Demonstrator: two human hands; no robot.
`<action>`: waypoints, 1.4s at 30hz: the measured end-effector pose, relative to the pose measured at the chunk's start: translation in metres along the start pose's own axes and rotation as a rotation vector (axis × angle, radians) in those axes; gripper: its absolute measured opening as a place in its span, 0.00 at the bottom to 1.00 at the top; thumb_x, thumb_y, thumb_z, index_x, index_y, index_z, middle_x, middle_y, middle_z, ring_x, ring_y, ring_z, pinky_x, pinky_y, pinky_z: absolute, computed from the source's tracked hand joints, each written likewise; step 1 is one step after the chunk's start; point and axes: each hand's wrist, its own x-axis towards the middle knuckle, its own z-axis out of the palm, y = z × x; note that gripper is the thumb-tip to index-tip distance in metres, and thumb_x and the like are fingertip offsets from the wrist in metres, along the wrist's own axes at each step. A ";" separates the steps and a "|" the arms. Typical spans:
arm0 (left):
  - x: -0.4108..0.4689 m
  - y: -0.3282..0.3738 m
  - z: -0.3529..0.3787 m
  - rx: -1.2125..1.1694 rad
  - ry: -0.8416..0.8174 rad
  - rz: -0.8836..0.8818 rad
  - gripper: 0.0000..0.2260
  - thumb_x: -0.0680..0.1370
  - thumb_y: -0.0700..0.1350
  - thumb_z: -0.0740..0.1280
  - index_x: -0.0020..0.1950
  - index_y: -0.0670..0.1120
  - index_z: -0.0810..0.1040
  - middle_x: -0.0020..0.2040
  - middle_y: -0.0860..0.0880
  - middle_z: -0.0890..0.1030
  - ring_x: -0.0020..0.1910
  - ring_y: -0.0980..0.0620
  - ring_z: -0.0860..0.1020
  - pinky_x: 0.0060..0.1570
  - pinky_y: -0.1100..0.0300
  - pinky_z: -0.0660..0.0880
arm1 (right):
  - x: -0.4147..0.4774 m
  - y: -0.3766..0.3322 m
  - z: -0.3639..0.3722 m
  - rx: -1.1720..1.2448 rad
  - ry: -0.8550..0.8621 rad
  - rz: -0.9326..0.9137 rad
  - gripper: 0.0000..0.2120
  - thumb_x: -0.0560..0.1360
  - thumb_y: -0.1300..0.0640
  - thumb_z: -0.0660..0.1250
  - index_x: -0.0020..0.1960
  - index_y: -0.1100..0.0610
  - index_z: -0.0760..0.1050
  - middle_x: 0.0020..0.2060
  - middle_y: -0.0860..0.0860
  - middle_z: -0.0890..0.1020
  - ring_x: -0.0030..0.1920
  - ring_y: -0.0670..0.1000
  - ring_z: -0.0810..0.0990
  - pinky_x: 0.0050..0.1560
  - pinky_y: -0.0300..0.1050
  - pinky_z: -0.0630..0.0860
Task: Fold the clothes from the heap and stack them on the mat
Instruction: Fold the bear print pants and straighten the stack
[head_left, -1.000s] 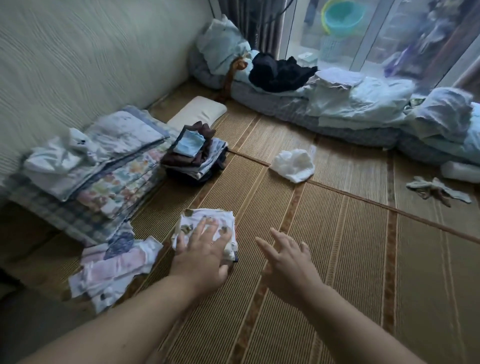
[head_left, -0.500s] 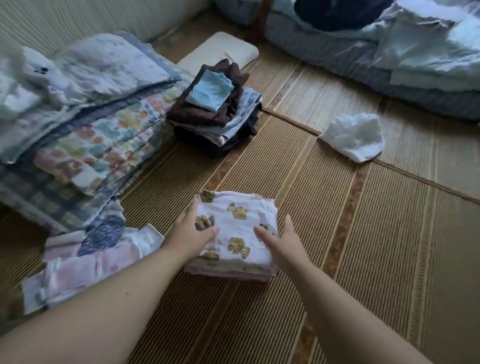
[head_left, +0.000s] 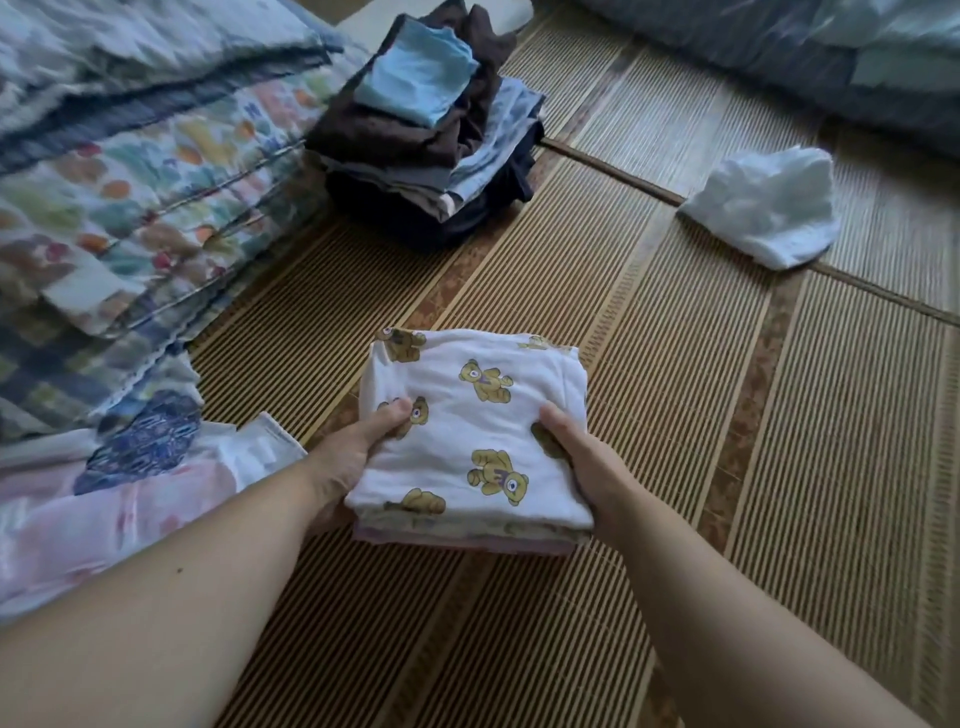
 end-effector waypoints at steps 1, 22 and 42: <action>0.000 0.001 0.001 0.012 0.005 0.015 0.19 0.68 0.53 0.70 0.53 0.43 0.82 0.52 0.39 0.84 0.49 0.40 0.83 0.41 0.51 0.82 | -0.002 0.000 0.002 0.037 -0.016 -0.010 0.36 0.60 0.41 0.78 0.61 0.59 0.75 0.54 0.60 0.83 0.54 0.62 0.82 0.60 0.60 0.75; -0.153 -0.034 0.195 -0.129 -0.389 0.016 0.27 0.77 0.63 0.55 0.63 0.45 0.79 0.59 0.39 0.80 0.56 0.39 0.81 0.44 0.50 0.80 | -0.278 -0.017 -0.076 0.286 0.217 -0.190 0.30 0.72 0.41 0.63 0.67 0.60 0.72 0.60 0.62 0.79 0.59 0.63 0.79 0.57 0.59 0.78; -0.465 -0.374 0.575 0.266 -0.726 -0.111 0.32 0.70 0.48 0.70 0.72 0.44 0.66 0.65 0.33 0.74 0.61 0.30 0.75 0.57 0.35 0.73 | -0.789 0.220 -0.394 0.545 0.307 -0.369 0.41 0.61 0.47 0.80 0.68 0.62 0.71 0.63 0.65 0.76 0.60 0.67 0.77 0.56 0.64 0.76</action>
